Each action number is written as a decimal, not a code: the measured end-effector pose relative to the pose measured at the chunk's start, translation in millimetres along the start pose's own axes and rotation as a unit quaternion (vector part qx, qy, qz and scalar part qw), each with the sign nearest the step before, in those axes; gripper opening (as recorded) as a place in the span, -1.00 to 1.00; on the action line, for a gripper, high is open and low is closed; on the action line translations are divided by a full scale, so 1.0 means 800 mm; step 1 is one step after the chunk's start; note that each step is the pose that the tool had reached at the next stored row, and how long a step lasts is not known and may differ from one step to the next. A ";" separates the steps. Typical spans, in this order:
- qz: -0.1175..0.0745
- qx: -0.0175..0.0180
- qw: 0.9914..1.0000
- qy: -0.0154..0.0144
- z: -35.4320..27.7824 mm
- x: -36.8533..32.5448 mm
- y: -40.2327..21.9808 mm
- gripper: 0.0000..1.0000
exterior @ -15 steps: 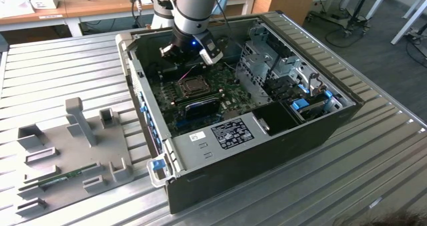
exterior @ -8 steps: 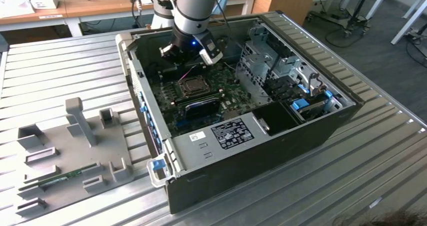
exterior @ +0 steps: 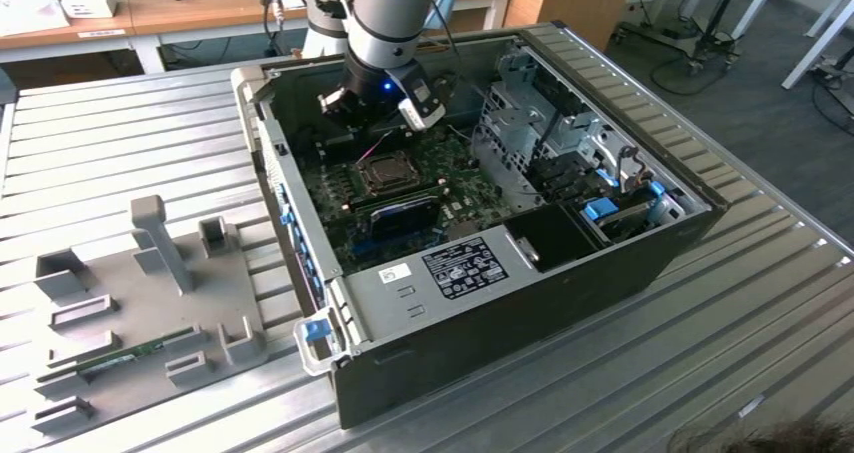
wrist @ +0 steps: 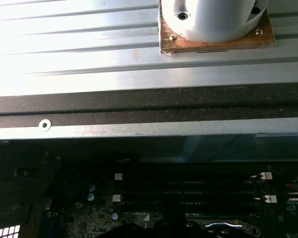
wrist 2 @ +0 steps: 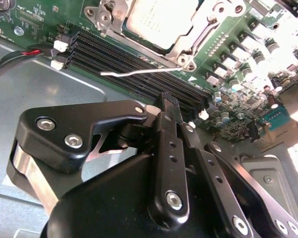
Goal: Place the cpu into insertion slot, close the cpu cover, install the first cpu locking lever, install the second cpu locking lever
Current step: 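Install the first cpu locking lever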
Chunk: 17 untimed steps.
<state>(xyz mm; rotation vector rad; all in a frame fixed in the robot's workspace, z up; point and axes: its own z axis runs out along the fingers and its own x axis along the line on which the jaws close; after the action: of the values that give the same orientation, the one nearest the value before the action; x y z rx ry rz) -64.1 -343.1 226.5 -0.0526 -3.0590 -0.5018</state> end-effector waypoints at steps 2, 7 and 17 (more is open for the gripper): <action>0.000 0.000 1.000 0.001 0.0000 0.0000 0.0000 -0.79; 0.001 0.000 1.000 0.004 0.0000 0.0000 0.0000 -0.79; 0.003 0.000 1.000 0.009 0.0000 0.0000 0.0000 -0.79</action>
<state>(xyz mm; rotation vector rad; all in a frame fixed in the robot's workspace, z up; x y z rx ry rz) -64.0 -343.1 226.5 -0.0570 -3.0409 -0.4984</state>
